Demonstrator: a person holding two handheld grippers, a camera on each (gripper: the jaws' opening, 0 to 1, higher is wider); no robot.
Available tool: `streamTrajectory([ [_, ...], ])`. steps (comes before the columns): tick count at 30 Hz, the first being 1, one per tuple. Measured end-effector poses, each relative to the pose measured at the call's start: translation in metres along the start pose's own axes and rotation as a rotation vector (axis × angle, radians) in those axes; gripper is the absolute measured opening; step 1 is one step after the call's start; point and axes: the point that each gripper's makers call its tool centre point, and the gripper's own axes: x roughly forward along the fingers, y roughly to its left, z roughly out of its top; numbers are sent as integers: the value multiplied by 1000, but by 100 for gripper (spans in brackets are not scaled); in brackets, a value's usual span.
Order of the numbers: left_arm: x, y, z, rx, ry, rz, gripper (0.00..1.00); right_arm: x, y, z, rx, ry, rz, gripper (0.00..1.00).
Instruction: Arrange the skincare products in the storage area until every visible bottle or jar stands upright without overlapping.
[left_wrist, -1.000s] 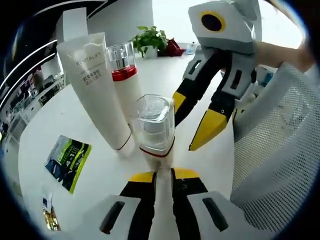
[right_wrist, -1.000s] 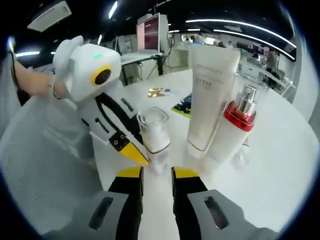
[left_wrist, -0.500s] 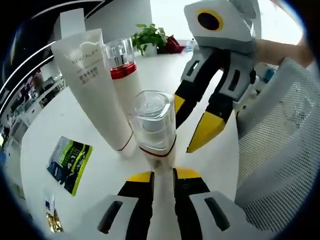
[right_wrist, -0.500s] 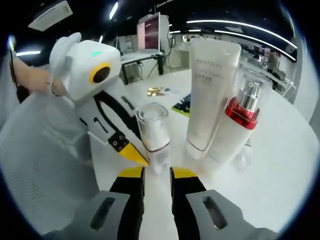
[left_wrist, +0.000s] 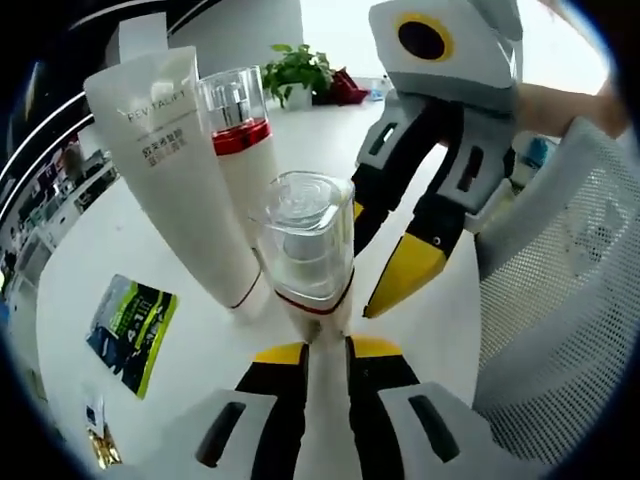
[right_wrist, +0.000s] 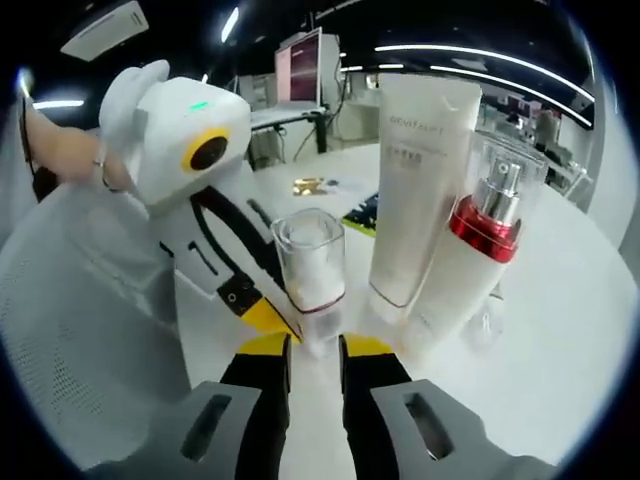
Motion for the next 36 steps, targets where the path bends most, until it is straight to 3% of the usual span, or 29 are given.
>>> streamTrajectory([
  [36, 26, 11, 23, -10, -32, 7, 9, 1, -40, -19, 72, 1, -127, 15],
])
